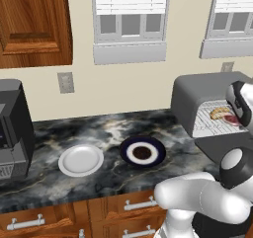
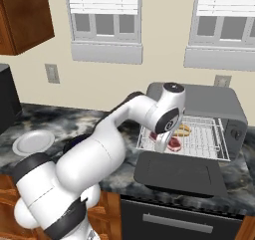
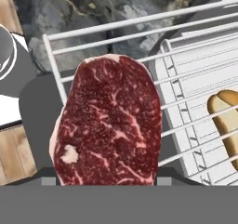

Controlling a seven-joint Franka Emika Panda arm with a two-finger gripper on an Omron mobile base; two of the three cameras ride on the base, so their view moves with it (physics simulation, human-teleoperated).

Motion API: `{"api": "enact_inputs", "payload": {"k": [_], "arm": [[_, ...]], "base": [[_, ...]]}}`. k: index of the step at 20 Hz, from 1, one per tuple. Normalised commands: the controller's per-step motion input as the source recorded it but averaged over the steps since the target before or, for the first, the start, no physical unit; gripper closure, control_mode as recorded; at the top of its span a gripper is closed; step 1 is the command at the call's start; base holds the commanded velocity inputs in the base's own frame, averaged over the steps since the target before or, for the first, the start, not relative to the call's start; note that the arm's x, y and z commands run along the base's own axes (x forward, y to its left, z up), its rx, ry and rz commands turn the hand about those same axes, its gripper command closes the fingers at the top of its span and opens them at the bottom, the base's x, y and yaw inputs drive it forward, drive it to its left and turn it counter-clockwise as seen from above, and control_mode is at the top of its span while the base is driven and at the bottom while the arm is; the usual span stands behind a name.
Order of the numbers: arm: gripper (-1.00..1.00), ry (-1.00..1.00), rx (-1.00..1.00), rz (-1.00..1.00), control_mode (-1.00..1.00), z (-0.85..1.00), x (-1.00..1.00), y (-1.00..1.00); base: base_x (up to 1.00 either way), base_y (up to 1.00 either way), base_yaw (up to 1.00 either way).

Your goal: Open the toaster oven door. Place the hotdog bun on the bottom rack in the toaster oven and place the steak on the top rack.

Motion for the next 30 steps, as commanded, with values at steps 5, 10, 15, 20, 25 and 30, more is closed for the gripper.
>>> {"api": "enact_inputs", "payload": {"k": [5,10,15,20,25,30], "arm": [[1.00,0.00,0.00,0.06,-1.00,-0.20,0.17,0.00],[1.00,0.00,0.00,0.06,-1.00,-0.06,0.13,-0.02],[1.00,0.00,0.00,0.07,-1.00,-0.04,0.04,-0.03],[1.00,0.00,0.00,0.06,-1.00,-0.13,0.00,-0.05],[1.00,0.00,0.00,0.06,-1.00,-0.05,0.01,-0.07],[1.00,0.00,0.00,0.05,-1.00,-0.01,0.00,-0.10]], "base": [[0.00,0.00,0.00],[0.00,0.00,0.00],[0.00,0.00,0.00],[0.00,0.00,0.00],[0.00,0.00,0.00],[0.00,0.00,0.00]]}}
